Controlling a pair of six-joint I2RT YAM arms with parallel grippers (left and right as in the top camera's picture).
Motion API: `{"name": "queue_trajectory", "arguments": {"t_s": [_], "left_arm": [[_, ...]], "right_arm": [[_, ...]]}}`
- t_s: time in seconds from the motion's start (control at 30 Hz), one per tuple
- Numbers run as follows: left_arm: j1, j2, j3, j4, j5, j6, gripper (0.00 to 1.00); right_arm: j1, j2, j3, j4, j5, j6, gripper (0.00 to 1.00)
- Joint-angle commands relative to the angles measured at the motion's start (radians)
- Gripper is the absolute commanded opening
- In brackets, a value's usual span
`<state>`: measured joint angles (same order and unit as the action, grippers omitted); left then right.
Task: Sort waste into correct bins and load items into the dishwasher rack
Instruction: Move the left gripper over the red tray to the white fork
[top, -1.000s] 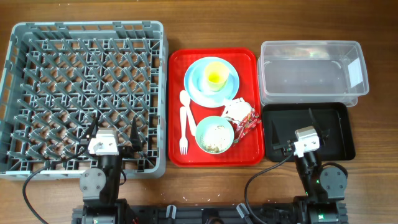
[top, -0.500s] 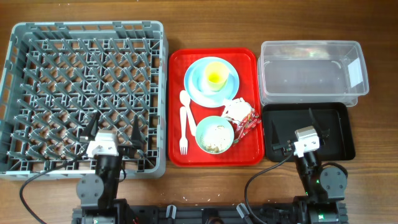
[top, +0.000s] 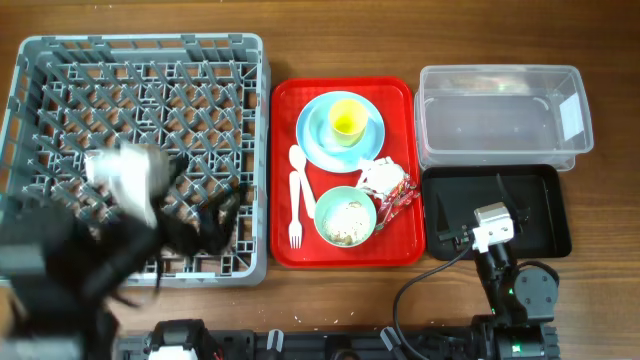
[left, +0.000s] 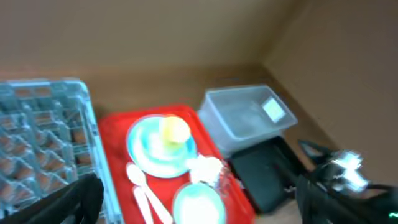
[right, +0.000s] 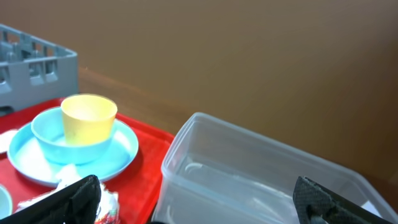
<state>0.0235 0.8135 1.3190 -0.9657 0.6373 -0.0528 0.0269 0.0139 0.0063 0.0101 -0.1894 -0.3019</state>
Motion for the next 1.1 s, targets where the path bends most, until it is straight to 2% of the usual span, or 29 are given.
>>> {"name": "queue_trajectory", "arguments": {"t_s": [0.0,0.1,0.13,0.2,0.23,0.27,0.37,0.5,0.57,0.63,0.67,0.7,0.73,0.77,0.8,0.83,0.97,1.07], "left_arm": [[-0.002,0.299,0.333,-0.154,0.090,-0.019,1.00],[-0.002,0.421,0.447,-0.228,0.148,-0.040,1.00],[-0.002,0.451,0.455,-0.253,0.198,-0.055,0.83],[-0.018,0.488,0.453,-0.312,0.216,-0.068,0.18],[-0.035,0.510,0.452,-0.357,0.198,-0.068,0.09],[-0.056,0.530,0.452,-0.407,0.162,-0.068,0.04],[-0.178,0.587,0.416,-0.506,-0.026,-0.122,0.04],[-0.391,0.629,0.278,-0.441,-0.330,-0.343,0.04],[-0.463,0.650,0.229,-0.372,-0.380,-0.355,0.04],[-0.515,0.680,0.208,-0.314,-0.404,-0.344,0.11],[-0.532,0.698,0.208,-0.275,-0.420,-0.344,0.56],[-0.535,0.707,0.208,-0.254,-0.420,-0.344,0.78],[-0.537,0.713,0.208,-0.242,-0.419,-0.344,0.76],[-0.537,0.720,0.208,-0.239,-0.420,-0.344,0.53],[-0.537,0.725,0.206,-0.240,-0.421,-0.349,0.21],[-0.537,0.730,0.197,-0.246,-0.428,-0.367,0.05],[-0.563,0.733,0.096,-0.248,-0.574,-0.539,0.06],[-0.605,0.735,-0.005,-0.205,-0.617,-0.578,0.09]], "right_arm": [[-0.005,-0.005,-0.001,0.003,0.006,-0.010,1.00],[-0.005,-0.005,-0.001,0.003,0.006,-0.010,1.00],[-0.005,-0.005,-0.001,0.003,0.006,-0.010,1.00],[-0.005,-0.005,-0.001,0.003,0.006,-0.010,1.00],[-0.005,-0.005,-0.001,0.003,0.006,-0.010,1.00],[-0.005,-0.005,-0.001,0.003,0.006,-0.010,1.00],[-0.005,-0.005,-0.001,0.003,0.006,-0.010,1.00],[-0.005,-0.005,-0.001,0.003,0.006,-0.010,1.00],[-0.005,-0.005,-0.001,0.003,0.006,-0.010,1.00],[-0.005,-0.005,-0.001,0.003,0.006,-0.010,1.00],[-0.005,-0.005,-0.001,0.003,0.006,-0.010,1.00],[-0.005,-0.005,-0.001,0.003,0.006,-0.010,1.00],[-0.005,-0.005,-0.001,0.003,0.006,-0.010,1.00],[-0.005,-0.005,-0.001,0.003,0.006,-0.010,1.00],[-0.005,-0.005,-0.001,0.003,0.006,-0.010,1.00],[-0.005,-0.005,-0.001,0.003,0.006,-0.010,1.00],[-0.005,-0.005,-0.001,0.003,0.006,-0.010,1.00],[-0.005,-0.005,-0.001,0.003,0.006,-0.010,1.00]]}}
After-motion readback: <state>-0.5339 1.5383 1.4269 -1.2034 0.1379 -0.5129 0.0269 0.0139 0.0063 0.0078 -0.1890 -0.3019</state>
